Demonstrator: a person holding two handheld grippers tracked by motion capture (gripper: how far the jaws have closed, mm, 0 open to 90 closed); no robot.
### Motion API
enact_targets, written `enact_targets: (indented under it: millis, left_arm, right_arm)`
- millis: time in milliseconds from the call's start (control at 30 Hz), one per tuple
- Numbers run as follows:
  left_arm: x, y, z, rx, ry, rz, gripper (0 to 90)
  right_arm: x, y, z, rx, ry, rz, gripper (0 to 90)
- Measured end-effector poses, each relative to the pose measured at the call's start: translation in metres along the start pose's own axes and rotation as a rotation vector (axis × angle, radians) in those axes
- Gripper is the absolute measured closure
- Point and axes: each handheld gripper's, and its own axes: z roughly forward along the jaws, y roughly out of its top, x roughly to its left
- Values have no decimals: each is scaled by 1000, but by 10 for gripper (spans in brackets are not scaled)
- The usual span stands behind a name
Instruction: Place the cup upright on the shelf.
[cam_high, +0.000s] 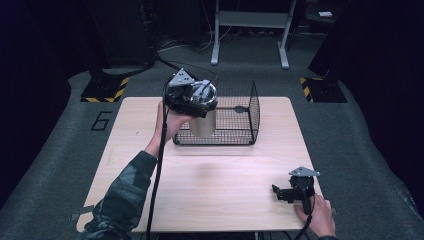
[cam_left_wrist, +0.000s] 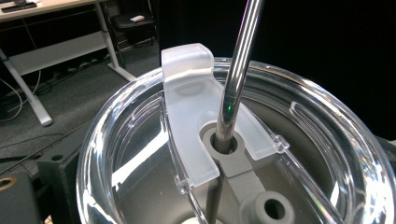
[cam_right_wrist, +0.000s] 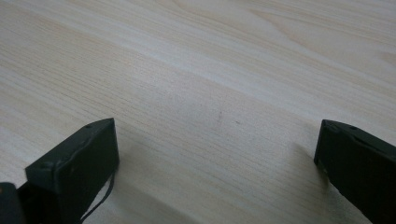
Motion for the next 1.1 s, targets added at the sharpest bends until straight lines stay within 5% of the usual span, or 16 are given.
enact_targets:
  millis: [1100]
  left_arm:
    - [32,-3,62,32,82,-57,39]
  right_arm:
    - [1,0,0,-1,-2,15,0]
